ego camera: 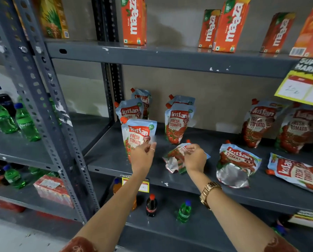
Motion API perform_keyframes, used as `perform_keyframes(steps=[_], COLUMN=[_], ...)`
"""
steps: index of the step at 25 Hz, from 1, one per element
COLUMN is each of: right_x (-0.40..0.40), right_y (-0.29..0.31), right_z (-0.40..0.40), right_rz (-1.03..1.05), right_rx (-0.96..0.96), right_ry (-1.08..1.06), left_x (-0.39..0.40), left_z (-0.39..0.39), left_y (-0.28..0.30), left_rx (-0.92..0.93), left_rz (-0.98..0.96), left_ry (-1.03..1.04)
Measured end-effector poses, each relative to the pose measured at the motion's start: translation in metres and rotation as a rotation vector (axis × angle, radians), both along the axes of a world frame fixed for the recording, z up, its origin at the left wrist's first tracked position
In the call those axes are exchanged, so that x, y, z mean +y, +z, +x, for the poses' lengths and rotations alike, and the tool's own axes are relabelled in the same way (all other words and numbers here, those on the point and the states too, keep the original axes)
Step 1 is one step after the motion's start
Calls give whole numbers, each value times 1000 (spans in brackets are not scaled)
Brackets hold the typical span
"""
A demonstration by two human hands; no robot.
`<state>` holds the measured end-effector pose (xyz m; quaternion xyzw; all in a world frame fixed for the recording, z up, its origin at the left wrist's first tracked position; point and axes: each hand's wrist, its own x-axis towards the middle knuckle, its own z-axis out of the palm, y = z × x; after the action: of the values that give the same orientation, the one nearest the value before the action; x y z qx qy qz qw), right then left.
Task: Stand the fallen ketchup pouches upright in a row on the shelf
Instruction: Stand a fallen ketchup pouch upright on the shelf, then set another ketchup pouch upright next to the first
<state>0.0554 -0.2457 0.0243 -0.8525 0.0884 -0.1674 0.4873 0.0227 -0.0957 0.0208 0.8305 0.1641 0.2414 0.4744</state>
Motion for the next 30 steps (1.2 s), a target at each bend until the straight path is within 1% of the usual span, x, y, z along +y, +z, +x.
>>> perform_keyframes(steps=[2,5,7,9,13,14,15,17,18,19,22,25,27,30], right_x=[-12,-27,-33,-35,-42,-43,-44,-47,-49,-52,-53,-51,-50,-46], right_y=[-3,-8,-15,-18,-20,-19,-18,-16,-15,-17,-15,-10,-12,-24], right_z=[-2,-3,-3,-5,-8,-9,-10,-12,-13,-12,-11,-7,-6,-4], right_rz=[-2,-47,-34,70,252,312,367,482,524,555,547,496,420,297], right_rx=[58,188,304,415,495,500,499,496,488,479,377,233,190,186], right_ry=[-3,-2,13,6,-7,-5,-7,-17,-32,-41,-1,80,106,158], left_x=[-16,-38,-45,-47,-60,-64,-67,-72,-72,-72,-71,-72,-72,-70], left_z=[3,6,6,5,6,10,13,18,19,22,21,22,25,25], left_y=[-5,-11,-13,-11,-10,-12,-14,-15,-14,-16,-12,-8,-11,-20], left_rx=[52,142,183,220,280,303,341,460,497,507,457,317,246,212], left_rz=[53,16,15,27,-21,-68,-161,-421,-511,-539,-560,-562,-464,-333], left_ry=[-151,-286,-261,-229,-231,-214,-198,-180,-175,-170,-171,-253,-266,-276])
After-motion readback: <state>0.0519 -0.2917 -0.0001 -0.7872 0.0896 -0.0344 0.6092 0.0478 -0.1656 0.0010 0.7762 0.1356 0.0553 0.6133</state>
